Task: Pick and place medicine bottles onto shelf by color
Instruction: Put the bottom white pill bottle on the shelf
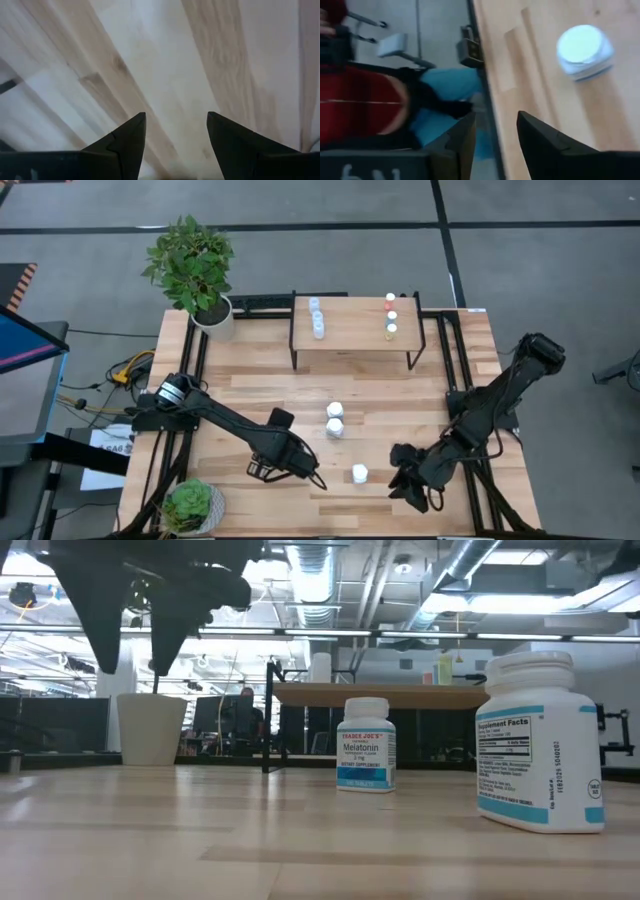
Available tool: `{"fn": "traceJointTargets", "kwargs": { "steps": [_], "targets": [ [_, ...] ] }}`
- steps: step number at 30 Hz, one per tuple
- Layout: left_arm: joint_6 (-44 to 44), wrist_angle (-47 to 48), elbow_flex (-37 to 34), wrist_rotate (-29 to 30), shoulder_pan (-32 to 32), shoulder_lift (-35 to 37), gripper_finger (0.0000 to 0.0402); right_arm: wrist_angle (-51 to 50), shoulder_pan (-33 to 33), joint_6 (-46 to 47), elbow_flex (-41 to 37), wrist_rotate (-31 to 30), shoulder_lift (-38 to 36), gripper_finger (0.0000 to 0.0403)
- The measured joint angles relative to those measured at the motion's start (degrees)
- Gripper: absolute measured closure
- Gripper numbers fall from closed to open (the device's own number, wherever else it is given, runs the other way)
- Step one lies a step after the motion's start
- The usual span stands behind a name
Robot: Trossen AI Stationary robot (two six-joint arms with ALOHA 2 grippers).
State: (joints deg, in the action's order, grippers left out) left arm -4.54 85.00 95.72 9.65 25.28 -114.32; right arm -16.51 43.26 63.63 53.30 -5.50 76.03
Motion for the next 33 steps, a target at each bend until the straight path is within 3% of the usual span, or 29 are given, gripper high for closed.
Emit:
{"fn": "traceJointTargets", "kwargs": {
  "steps": [9,15,20,26,33],
  "targets": [
    [4.05,3.78,-0.07,0.93,0.00,2.13,0.0203,0.21,-0.03,4.24,9.95,3.61,0.00,0.0253],
    [3.18,2.48,-3.55,3.01,-0.26,11.41,0.0203,-6.03,-1.44,1.81,18.13,3.23,0.02,0.0272],
    [-0.83,-8.46,-13.86,5.91,-0.44,24.23,0.0203,-9.09,-4.22,0.72,21.12,2.64,0.02,0.0284],
    [-5.27,-25.07,-27.77,6.58,-0.42,37.80,0.0203,-22.11,-7.54,9.73,24.76,3.19,0.09,0.0287],
    [-8.12,-31.20,-32.39,9.00,-0.42,44.04,0.0203,-31.97,-8.47,14.41,33.11,2.99,2.85,0.0287]
  ]
}}
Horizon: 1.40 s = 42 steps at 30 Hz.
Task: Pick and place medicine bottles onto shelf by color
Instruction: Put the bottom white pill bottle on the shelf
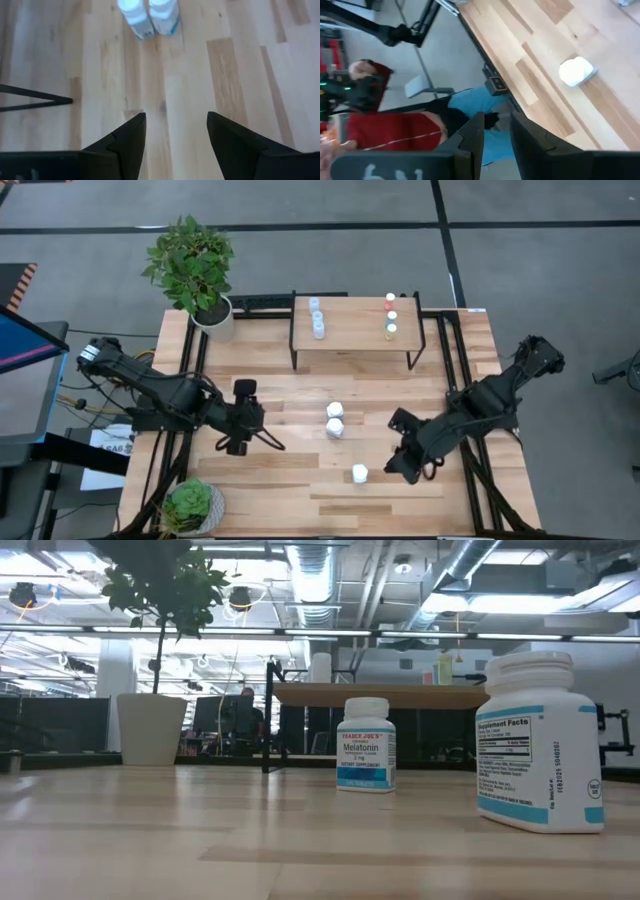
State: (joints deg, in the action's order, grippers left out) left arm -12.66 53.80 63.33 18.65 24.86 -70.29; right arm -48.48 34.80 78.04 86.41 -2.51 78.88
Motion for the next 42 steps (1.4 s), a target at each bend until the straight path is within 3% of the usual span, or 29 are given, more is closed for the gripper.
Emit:
{"fn": "traceJointTargets", "kwargs": {
  "steps": [11,21,30,37,42],
  "targets": [
    [9.19,-2.00,-0.02,1.16,0.31,-0.06,0.0203,-10.87,2.85,-0.46,10.27,3.12,16.38,0.0287],
    [13.09,-8.92,-3.02,-2.74,0.35,0.08,0.0203,-15.00,3.73,-12.23,10.65,-3.39,23.29,0.0287],
    [11.47,-30.98,-16.88,-4.32,3.24,0.38,0.0203,-19.09,2.78,-17.08,10.59,-3.66,20.55,0.0287],
    [10.50,-36.10,-18.65,3.32,5.48,0.97,0.0203,-19.17,2.28,-18.09,10.72,-13.56,15.79,0.0287],
    [12.92,-38.05,-18.62,3.68,5.51,0.99,0.0203,-18.33,2.54,-23.75,10.68,-11.94,19.22,0.0268]
  ]
}}
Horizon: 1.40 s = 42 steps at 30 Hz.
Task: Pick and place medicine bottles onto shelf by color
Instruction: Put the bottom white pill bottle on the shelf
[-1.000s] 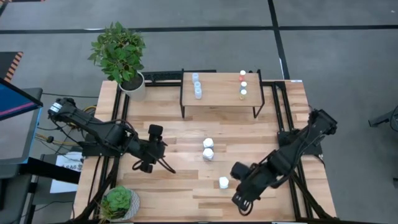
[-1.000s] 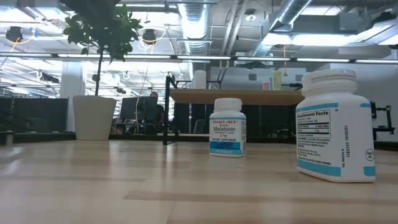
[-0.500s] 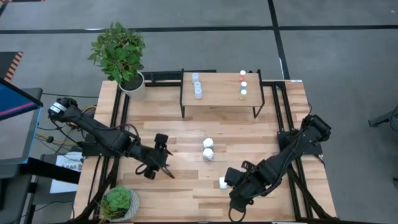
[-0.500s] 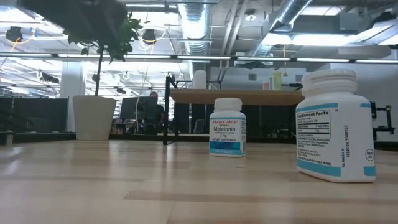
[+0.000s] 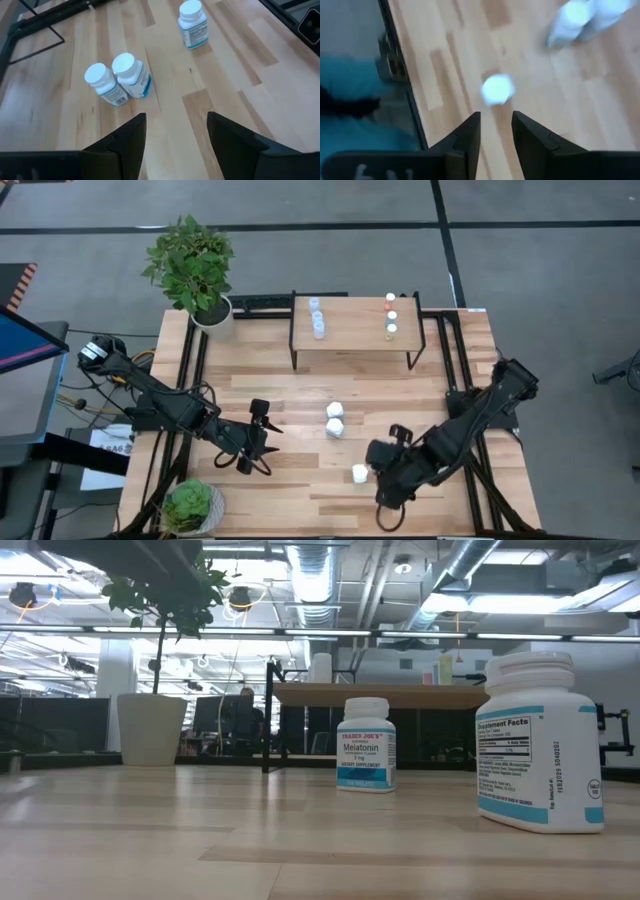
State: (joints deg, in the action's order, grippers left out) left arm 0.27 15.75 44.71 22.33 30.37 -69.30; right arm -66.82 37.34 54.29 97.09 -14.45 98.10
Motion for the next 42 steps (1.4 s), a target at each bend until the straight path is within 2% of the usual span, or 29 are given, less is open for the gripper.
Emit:
{"fn": "traceJointTargets", "kwargs": {
  "steps": [6,10,14,18,30,35,42],
  "targets": [
    [-2.26,-0.06,0.00,-0.02,-0.04,0.00,0.0203,-0.13,-2.17,-1.25,-0.08,6.63,4.38,0.0212],
    [-3.97,0.20,0.00,-0.02,-0.04,0.00,0.0203,-0.15,-3.46,-5.19,-0.08,9.88,6.02,0.0171],
    [-4.83,0.77,0.00,0.07,-0.07,0.00,0.0203,-0.44,-5.08,-8.88,-0.08,13.18,6.23,0.0149],
    [-5.52,1.48,0.00,0.92,-0.09,0.00,0.0203,-0.50,-6.76,-8.92,-0.08,15.77,5.77,0.0147],
    [-6.11,3.39,0.02,0.98,-0.09,-0.03,0.0203,-0.85,-7.95,-10.73,-0.05,15.82,5.88,0.0148],
    [-6.11,3.34,0.02,0.98,-0.09,-0.04,0.0203,0.08,-7.32,-16.65,-0.88,13.34,5.82,0.0148],
    [-7.12,3.33,0.02,0.98,-0.09,-0.04,0.0203,0.50,-7.77,-16.83,-2.51,11.51,6.71,0.0148]
  ]
}}
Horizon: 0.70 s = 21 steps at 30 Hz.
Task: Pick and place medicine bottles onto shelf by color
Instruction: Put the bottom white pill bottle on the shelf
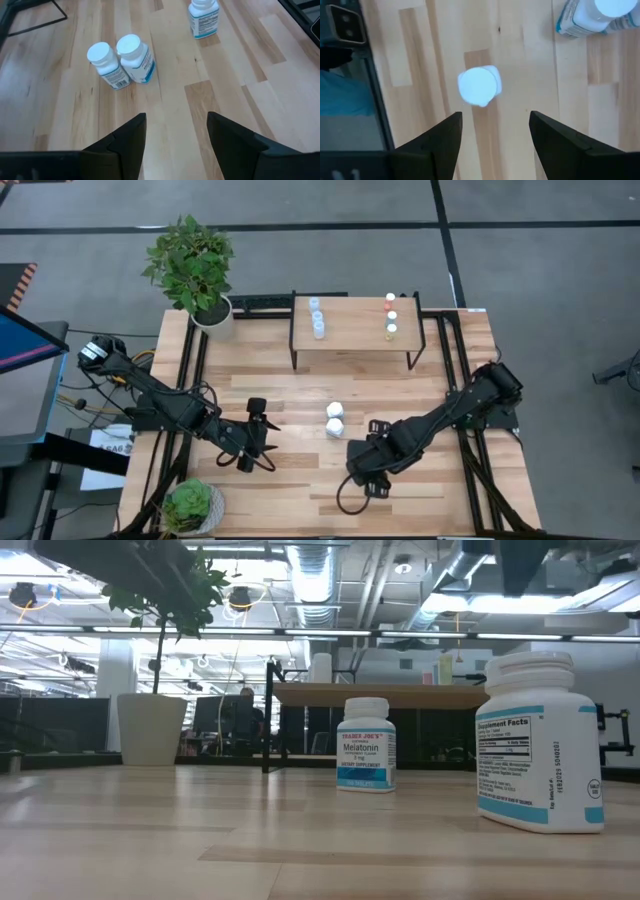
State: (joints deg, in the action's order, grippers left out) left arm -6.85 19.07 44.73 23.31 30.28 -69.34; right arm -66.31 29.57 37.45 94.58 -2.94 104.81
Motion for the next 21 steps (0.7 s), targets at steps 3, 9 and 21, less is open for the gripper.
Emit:
{"fn": "traceJointTargets", "kwargs": {
  "steps": [3,9,21],
  "targets": [
    [-0.05,-0.03,0.00,0.02,0.00,0.00,0.0203,1.12,-0.11,-0.17,-0.25,-0.02,1.05,0.0148],
    [-0.05,0.04,0.00,0.04,0.00,-0.02,0.0203,3.55,-0.05,-3.43,-0.06,-0.22,3.50,0.0148],
    [-0.07,0.52,0.02,0.05,0.00,-0.04,0.0203,6.42,-0.04,-5.13,-0.14,1.39,6.85,0.0148]
  ]
}}
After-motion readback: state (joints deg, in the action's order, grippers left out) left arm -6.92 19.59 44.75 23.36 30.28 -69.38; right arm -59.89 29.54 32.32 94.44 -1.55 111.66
